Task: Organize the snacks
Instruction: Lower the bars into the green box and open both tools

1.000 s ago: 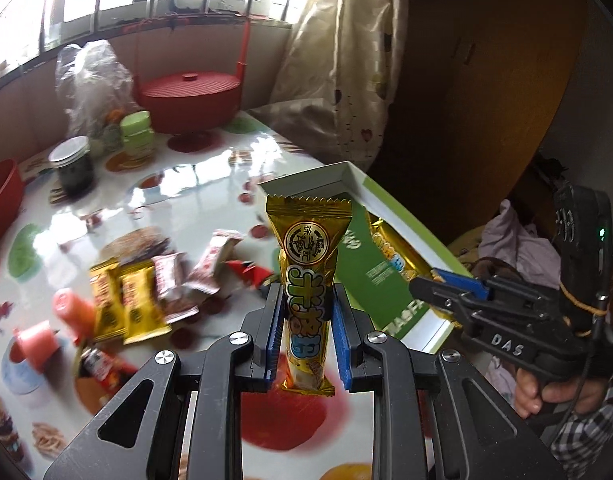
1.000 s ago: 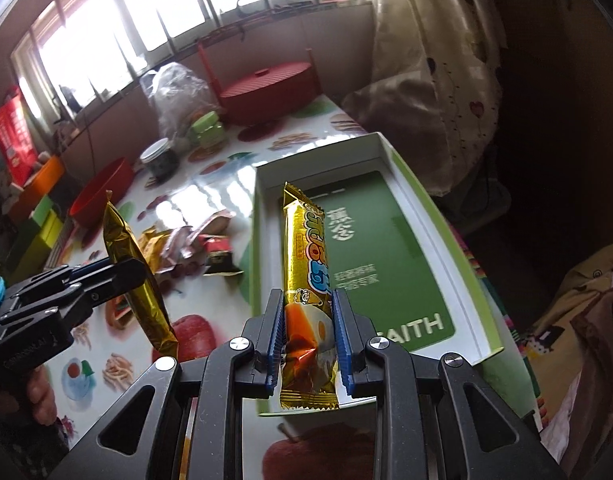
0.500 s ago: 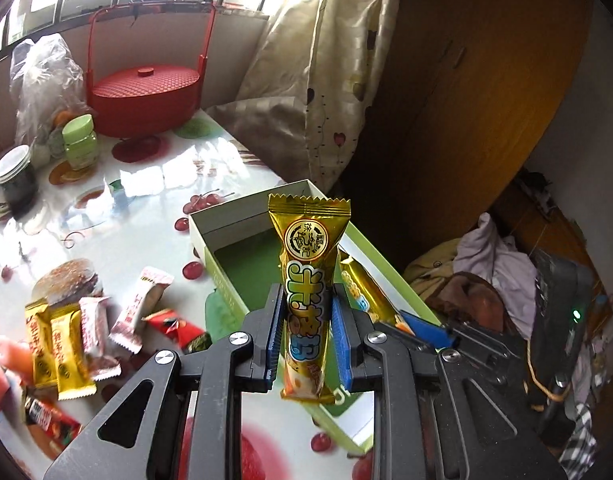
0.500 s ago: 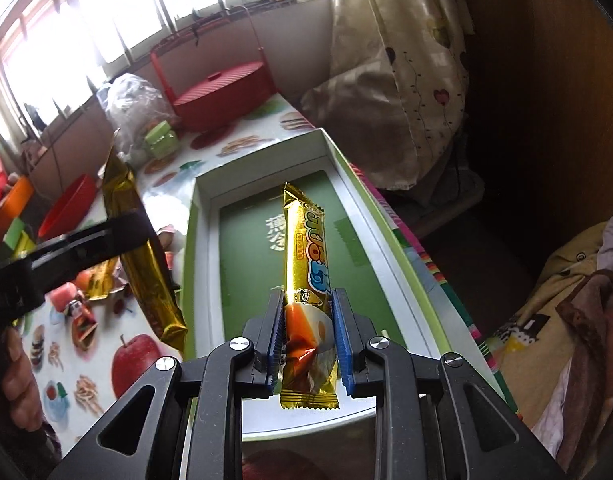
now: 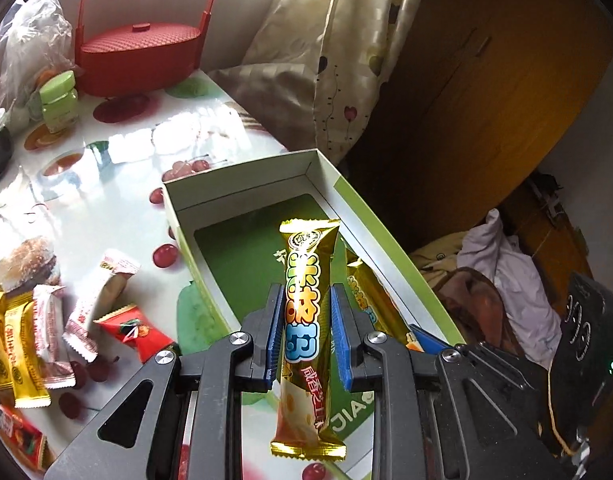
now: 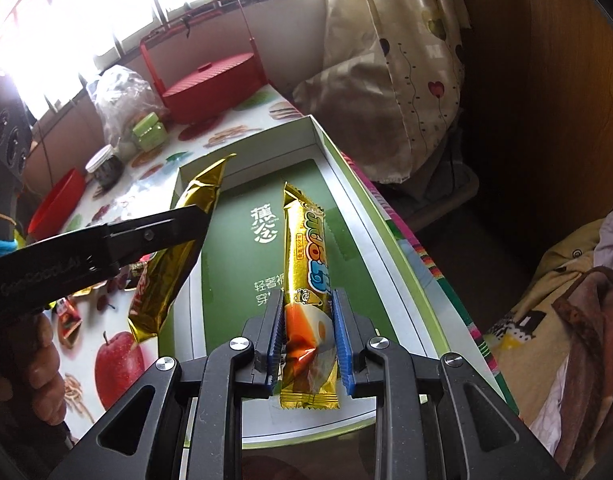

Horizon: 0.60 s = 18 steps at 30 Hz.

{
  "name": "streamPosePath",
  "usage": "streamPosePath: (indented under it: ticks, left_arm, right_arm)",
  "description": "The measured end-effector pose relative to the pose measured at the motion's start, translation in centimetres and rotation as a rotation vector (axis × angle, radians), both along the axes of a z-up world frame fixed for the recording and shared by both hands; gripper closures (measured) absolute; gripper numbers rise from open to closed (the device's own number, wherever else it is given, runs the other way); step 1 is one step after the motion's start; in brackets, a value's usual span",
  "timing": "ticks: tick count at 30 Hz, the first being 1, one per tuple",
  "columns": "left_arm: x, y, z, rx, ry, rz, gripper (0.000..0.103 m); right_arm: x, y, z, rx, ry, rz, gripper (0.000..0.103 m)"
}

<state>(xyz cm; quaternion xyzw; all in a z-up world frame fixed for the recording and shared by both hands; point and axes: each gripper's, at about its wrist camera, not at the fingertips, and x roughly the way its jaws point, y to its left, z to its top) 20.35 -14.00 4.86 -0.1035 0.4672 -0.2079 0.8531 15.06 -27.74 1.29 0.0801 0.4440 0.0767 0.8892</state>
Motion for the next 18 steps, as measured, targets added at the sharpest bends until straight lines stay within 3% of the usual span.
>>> streamPosePath:
  ticks: [18]
  left_arm:
    - [1.0, -0.7, -1.6, -0.02, 0.066, 0.003, 0.078]
  right_arm:
    - [-0.2, 0.7, -0.8, -0.021, 0.0, -0.001, 0.078]
